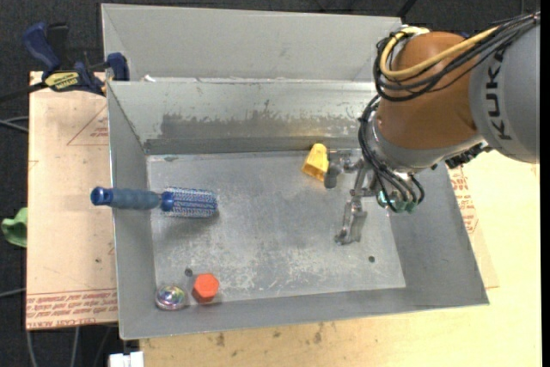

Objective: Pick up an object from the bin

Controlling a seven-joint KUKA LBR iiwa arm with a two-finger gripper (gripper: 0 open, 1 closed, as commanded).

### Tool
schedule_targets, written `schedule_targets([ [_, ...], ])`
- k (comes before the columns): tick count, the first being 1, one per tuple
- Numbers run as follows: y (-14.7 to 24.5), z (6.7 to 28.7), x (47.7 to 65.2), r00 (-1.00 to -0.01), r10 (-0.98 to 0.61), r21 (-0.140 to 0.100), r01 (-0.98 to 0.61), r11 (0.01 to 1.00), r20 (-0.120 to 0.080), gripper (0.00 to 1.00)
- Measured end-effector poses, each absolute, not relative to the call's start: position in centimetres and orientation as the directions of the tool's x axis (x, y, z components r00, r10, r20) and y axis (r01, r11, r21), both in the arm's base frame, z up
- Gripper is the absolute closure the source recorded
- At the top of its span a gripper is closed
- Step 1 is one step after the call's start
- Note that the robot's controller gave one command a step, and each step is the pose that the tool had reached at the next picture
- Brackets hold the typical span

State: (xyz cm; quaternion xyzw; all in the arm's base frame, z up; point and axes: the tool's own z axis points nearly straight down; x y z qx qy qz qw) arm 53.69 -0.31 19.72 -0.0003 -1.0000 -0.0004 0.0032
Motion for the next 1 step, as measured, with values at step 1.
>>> schedule_targets([
  [1,-6.93,25.04,65.34,-0.997,-0.08,-0.003,-0.08,0.997,-0.013,0.0],
])
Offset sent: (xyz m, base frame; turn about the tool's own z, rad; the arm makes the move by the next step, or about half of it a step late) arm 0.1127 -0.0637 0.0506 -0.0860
